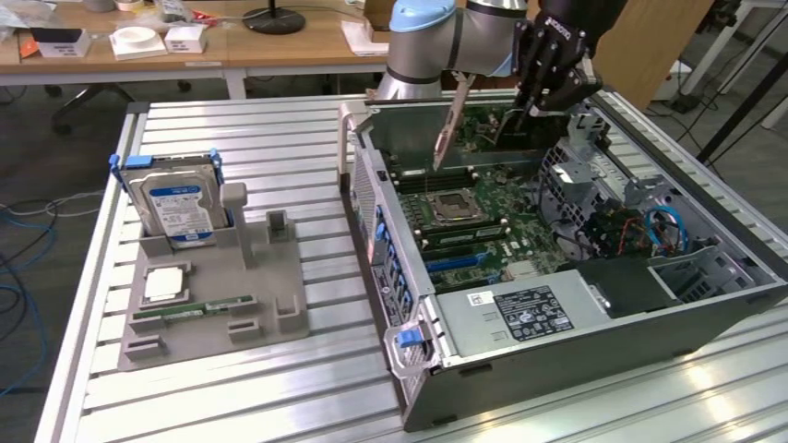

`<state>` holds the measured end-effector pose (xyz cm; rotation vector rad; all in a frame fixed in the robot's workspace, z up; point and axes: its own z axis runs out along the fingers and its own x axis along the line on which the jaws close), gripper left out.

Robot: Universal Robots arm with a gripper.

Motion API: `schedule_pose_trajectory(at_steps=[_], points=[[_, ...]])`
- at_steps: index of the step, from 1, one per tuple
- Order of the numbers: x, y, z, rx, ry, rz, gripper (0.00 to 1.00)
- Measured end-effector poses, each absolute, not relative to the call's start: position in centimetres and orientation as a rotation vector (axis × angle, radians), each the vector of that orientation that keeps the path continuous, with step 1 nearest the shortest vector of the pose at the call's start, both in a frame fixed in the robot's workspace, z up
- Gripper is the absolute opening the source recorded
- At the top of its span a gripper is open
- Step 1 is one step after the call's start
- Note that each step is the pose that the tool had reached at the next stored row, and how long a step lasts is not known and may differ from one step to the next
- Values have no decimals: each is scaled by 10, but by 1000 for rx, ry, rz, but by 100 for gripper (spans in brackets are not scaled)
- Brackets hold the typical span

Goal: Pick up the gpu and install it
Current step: 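Insert the gpu into the slot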

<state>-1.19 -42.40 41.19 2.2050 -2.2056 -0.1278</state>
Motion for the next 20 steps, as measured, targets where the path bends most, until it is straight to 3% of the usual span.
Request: schedule_pose_trajectory(at_steps=[5,8,20], points=[[-12,-424,403,2210,-2211,-117,26],[-13,-424,399,2229,-2228,-80,26],[-17,-424,379,2236,-2239,-55,26]])
